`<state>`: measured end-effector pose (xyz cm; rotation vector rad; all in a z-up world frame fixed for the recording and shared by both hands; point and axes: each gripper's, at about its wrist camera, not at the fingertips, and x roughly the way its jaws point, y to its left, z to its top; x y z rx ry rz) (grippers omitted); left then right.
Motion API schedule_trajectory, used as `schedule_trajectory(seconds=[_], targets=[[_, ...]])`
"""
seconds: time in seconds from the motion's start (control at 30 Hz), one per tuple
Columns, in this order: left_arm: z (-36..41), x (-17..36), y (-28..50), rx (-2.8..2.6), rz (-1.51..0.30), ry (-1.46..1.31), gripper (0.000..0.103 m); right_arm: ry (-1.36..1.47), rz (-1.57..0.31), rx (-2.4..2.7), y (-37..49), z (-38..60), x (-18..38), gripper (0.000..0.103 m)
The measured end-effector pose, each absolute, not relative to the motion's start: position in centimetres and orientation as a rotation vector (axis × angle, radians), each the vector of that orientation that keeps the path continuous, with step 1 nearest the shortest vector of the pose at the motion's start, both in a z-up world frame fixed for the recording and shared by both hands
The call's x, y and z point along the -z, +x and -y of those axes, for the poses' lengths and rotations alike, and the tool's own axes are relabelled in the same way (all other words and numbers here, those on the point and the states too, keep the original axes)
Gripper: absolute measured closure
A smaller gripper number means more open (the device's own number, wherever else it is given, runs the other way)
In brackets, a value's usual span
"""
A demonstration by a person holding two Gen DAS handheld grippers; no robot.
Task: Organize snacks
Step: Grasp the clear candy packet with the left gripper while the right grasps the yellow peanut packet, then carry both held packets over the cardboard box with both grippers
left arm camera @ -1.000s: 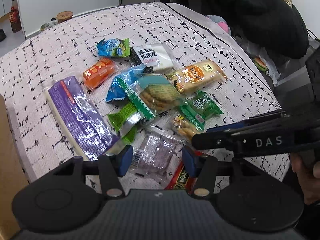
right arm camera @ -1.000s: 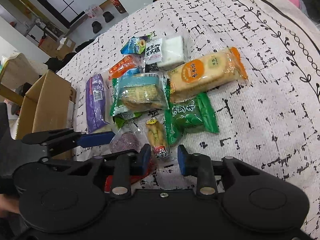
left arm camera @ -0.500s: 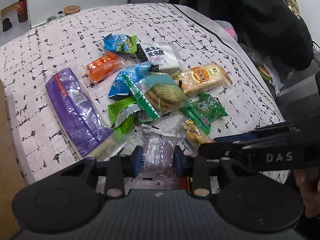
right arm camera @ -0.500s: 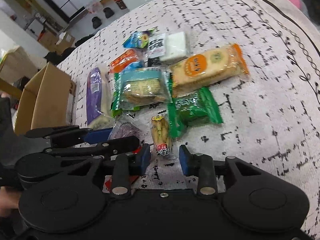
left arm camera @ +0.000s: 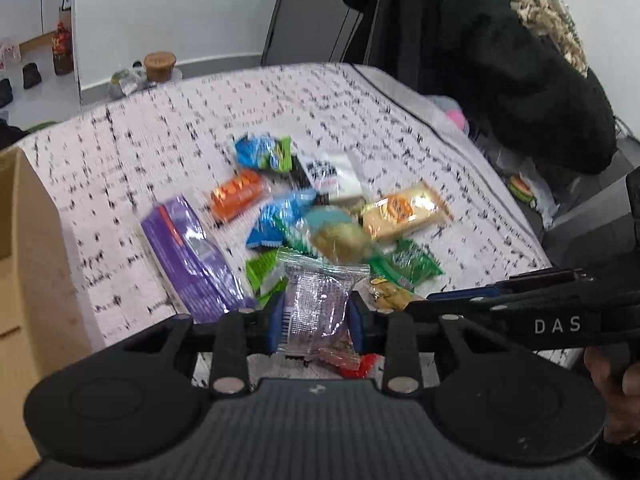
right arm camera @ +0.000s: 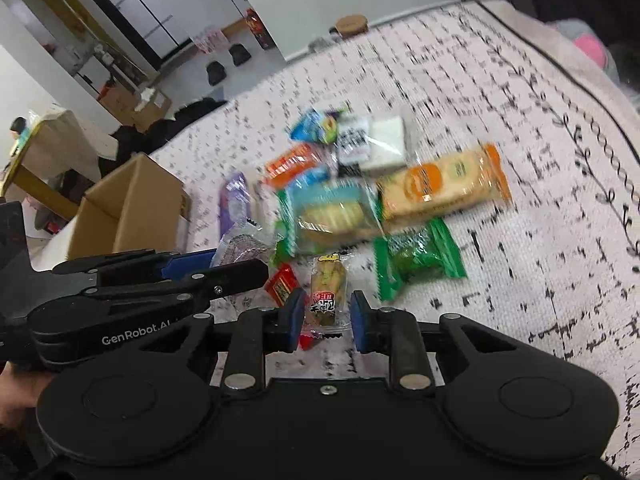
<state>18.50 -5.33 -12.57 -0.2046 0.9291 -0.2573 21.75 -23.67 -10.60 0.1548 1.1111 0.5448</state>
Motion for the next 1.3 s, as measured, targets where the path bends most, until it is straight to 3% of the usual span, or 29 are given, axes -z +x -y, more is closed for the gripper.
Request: schedule_trajectory(seconds=[1.3], targets=[[-5.7, 5.3, 12.2, -0.007, -0.723, -0.31, 0.071, 0.191, -0.883, -0.726, 20.1, 13.4, 3.5, 0.079]])
